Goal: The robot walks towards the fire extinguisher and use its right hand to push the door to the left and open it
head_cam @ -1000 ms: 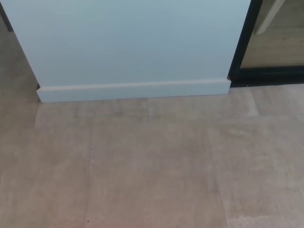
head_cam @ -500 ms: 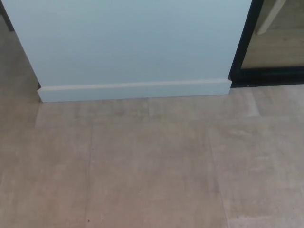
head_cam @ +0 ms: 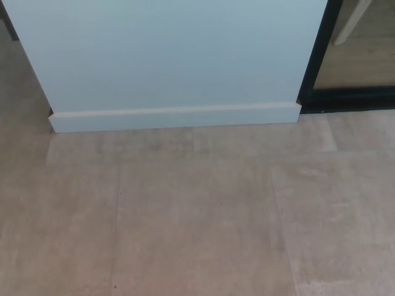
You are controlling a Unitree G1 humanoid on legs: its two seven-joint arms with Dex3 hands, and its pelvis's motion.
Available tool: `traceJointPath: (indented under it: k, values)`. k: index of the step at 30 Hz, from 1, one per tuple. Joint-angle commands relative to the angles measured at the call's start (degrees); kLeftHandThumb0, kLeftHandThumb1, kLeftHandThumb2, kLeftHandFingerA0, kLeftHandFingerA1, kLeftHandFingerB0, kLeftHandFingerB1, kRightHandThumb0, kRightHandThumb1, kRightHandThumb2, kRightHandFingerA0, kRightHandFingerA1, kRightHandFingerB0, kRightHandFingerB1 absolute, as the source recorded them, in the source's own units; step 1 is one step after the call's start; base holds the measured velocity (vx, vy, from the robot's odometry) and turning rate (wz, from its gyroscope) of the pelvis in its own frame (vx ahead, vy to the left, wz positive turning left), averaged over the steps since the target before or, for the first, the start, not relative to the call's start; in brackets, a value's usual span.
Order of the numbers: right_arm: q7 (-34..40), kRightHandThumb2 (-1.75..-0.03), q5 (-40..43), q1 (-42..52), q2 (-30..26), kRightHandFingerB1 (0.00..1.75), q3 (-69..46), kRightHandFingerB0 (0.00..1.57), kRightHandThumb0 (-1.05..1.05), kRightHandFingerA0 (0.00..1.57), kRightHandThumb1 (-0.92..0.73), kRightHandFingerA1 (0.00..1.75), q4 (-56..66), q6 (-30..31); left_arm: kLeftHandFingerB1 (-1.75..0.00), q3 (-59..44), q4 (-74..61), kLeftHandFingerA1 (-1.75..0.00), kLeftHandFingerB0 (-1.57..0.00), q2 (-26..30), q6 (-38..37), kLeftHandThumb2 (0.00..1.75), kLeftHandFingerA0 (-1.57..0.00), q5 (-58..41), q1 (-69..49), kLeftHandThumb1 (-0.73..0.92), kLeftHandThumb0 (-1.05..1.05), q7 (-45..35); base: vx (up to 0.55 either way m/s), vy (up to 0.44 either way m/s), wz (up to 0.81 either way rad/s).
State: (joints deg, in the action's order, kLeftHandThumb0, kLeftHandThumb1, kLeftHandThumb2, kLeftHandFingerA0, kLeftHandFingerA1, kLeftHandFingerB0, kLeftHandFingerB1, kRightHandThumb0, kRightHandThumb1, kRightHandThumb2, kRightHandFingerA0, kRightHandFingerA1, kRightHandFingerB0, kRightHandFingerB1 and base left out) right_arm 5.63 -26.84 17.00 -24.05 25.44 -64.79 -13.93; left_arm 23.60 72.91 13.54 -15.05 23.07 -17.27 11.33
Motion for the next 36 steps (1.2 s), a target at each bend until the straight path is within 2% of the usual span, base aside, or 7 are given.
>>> traceJointPath:
  k: [1,26,36]
  values:
    - [0.2,-0.57,-0.2,0.0,-0.4,0.63,-0.5,0.34,-0.53,0.63,-0.58,0.72,-0.3,-0.5,-0.38,-0.4,0.3,-0.66,-0.49,0.8,-1.9,0.61,-0.61,0.8,-0.2,0.7,-0.38,0.7,0.0,0.0,0.0]
    - [0.0,-0.57,-0.5,-0.6,-0.6,0.63,-1.0,0.34,-0.53,0.63,-0.58,0.72,0.0,-0.5,-0.38,-1.4,0.2,-0.66,-0.49,0.4,-1.9,0.61,-0.61,1.5,0.3,0.7,-0.38,0.6,0.0,-0.001,0.0]
    - [-0.1,-0.57,-0.7,-0.7,-0.7,0.63,-1.2,0.34,-0.53,0.63,-0.58,0.72,0.6,-0.3,-0.38,-1.7,0.2,-0.66,-0.49,0.4,-2.2,0.61,-0.61,1.6,0.4,0.7,-0.38,0.6,0.16,0.222,-0.06]
